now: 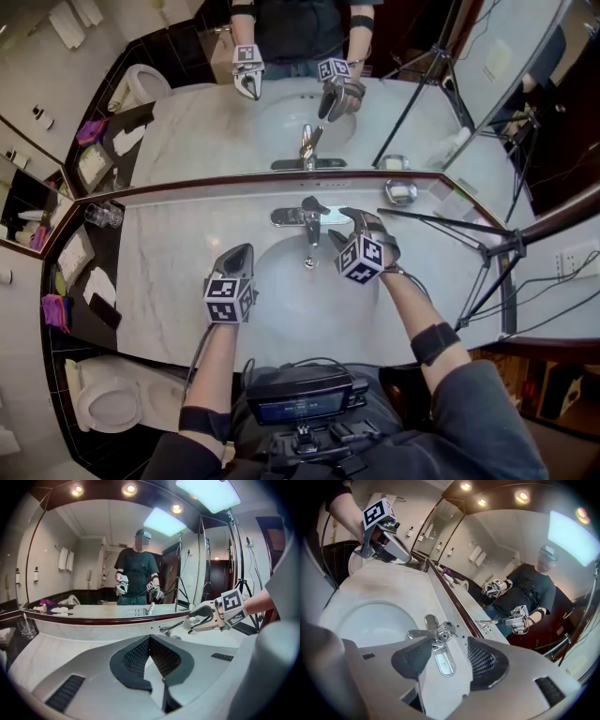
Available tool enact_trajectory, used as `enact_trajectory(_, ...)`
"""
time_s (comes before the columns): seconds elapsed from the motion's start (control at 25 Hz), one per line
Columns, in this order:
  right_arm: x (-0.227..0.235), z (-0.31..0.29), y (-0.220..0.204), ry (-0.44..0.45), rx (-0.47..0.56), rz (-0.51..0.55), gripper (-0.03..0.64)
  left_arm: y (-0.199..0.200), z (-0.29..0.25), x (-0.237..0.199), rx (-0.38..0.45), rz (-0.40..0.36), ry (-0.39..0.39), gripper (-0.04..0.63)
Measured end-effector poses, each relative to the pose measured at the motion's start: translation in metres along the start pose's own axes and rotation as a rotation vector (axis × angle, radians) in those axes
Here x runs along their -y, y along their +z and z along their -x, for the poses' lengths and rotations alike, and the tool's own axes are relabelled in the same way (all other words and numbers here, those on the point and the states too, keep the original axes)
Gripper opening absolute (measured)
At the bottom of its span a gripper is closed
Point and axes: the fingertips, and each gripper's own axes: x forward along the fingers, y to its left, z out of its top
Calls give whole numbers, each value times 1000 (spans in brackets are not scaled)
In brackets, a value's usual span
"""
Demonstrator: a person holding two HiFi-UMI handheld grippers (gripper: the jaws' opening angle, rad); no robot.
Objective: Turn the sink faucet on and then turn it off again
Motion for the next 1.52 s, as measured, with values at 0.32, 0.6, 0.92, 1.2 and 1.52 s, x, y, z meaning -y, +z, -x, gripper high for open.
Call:
enact_trajectory(0.32, 1, -32, 10, 46, -32, 368, 270, -2, -9, -3, -15, -2, 0, 3)
enact_trajectory(0.6, -9, -58, 5, 90, -62, 528, 264, -7, -13, -6, -29, 2, 12, 3)
enact_trajectory(0.92, -19, -68, -10, 71, -88, 628, 218, -11, -14, -11, -39, 10, 19, 3)
enact_trajectory(1.2, -23, -65, -15, 34, -98, 619, 216, -15, -17, -6, -51, 12, 12, 3)
enact_trajectory(1.52, -34, -63, -31, 43, -120, 586, 216, -14, -23, -4, -51, 12, 2, 3)
